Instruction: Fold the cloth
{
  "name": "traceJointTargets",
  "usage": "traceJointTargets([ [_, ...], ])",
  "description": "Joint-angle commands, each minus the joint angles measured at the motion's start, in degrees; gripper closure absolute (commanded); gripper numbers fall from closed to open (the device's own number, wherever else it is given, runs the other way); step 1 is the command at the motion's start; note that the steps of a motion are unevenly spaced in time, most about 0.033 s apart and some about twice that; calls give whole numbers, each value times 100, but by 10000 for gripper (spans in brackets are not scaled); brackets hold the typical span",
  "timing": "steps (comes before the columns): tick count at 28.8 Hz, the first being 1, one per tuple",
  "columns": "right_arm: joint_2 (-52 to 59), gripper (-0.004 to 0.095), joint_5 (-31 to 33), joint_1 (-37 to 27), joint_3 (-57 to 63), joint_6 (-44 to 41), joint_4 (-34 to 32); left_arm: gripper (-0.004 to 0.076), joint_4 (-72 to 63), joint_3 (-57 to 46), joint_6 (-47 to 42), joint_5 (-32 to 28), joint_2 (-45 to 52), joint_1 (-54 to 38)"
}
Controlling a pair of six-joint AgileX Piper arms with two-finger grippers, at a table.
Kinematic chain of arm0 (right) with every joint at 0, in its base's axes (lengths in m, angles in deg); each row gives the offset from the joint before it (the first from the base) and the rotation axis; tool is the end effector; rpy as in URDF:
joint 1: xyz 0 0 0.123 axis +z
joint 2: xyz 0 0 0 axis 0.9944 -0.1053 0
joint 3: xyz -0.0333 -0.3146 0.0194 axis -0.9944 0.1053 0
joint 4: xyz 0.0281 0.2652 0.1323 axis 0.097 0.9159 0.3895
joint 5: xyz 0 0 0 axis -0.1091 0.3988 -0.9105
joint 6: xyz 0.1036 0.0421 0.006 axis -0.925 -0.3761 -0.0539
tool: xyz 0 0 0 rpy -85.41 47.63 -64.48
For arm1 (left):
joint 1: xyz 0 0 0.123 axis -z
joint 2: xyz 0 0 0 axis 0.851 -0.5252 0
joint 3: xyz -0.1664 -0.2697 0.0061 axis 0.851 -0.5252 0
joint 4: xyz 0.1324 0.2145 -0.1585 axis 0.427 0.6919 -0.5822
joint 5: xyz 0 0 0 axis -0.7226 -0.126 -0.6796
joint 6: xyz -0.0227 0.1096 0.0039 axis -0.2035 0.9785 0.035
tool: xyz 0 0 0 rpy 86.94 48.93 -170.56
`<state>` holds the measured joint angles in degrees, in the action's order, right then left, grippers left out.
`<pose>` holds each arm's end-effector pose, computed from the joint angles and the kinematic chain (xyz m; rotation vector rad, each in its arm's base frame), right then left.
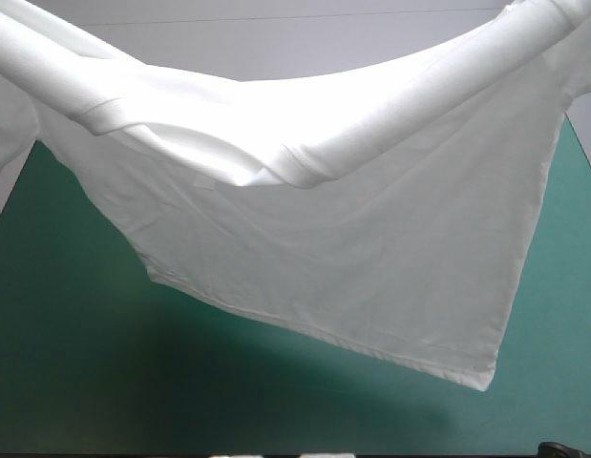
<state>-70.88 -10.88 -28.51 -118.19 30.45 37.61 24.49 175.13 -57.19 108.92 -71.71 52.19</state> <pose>0.0966 0.0326 0.7572 -0.4100 1.1005 -0.0374 0.1023 -0.0375 0.7404 0.3844 1.2161 -0.0904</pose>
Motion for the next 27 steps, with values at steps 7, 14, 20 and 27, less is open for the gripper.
traceJointTargets([
  [7, -505, 912, 374, -57, -89, 116, -608, 705, 376, -226, -195, -453, -395, 9],
  [14, -1156, 915, 386, -461, -89, -119, -403, 705, 308, -873, -252, -641, -1271, 9],
  [20, -1919, 926, -451, -2667, -89, 324, 2204, 705, 355, -895, -176, -1025, -1845, 9],
  [27, -3457, 926, -1249, -4866, -89, 1513, 5824, 705, 382, -895, 13, -1388, -2802, 9],
])
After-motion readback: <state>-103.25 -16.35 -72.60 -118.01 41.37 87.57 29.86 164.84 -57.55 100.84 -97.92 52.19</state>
